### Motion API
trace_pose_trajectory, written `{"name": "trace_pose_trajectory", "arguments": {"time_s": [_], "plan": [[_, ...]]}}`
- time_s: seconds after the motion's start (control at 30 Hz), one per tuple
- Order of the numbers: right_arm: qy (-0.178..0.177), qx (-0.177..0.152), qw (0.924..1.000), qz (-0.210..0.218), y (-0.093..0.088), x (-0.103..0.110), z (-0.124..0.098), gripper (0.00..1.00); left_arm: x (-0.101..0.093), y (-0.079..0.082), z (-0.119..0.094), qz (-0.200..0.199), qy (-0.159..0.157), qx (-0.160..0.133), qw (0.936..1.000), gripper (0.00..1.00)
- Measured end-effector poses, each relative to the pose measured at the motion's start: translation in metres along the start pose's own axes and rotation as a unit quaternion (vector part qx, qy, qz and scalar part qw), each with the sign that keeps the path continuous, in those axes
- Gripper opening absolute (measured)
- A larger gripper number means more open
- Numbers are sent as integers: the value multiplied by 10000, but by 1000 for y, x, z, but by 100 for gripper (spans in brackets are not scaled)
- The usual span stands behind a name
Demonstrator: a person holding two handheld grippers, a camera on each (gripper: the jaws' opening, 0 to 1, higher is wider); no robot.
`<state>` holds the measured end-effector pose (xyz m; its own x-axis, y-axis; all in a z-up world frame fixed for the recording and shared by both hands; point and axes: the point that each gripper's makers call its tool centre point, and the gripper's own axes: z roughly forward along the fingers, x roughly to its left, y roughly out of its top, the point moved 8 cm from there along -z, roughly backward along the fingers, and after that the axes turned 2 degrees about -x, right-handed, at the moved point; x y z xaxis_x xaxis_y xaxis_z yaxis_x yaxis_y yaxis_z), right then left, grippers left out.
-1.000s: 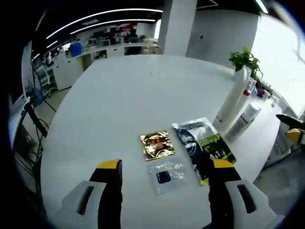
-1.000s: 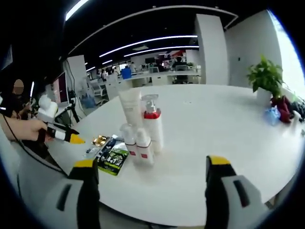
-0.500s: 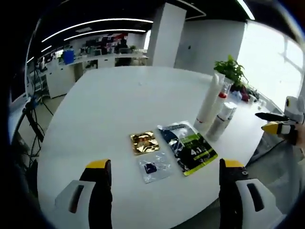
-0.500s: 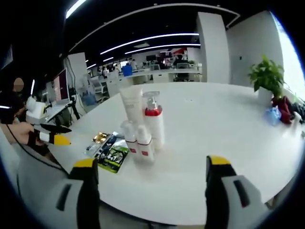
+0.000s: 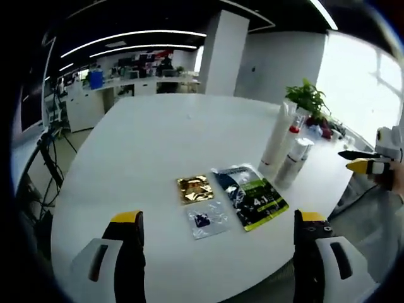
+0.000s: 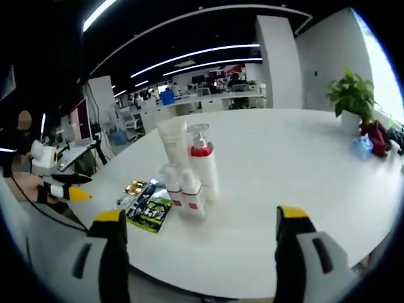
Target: Arrange the skincare products in the storage area until every visible bottle or jar stands upright without overlapping.
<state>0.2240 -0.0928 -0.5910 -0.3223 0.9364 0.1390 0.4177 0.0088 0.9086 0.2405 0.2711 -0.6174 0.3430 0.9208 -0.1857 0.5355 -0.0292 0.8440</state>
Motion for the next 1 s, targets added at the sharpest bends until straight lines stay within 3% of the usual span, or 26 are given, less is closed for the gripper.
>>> {"name": "trace_pose_trajectory", "arguments": {"time_s": [1.0], "plan": [[40,50,10000,21,0,3,0,99,-6,-6,-1,-12,-59,243,9997,97]]}}
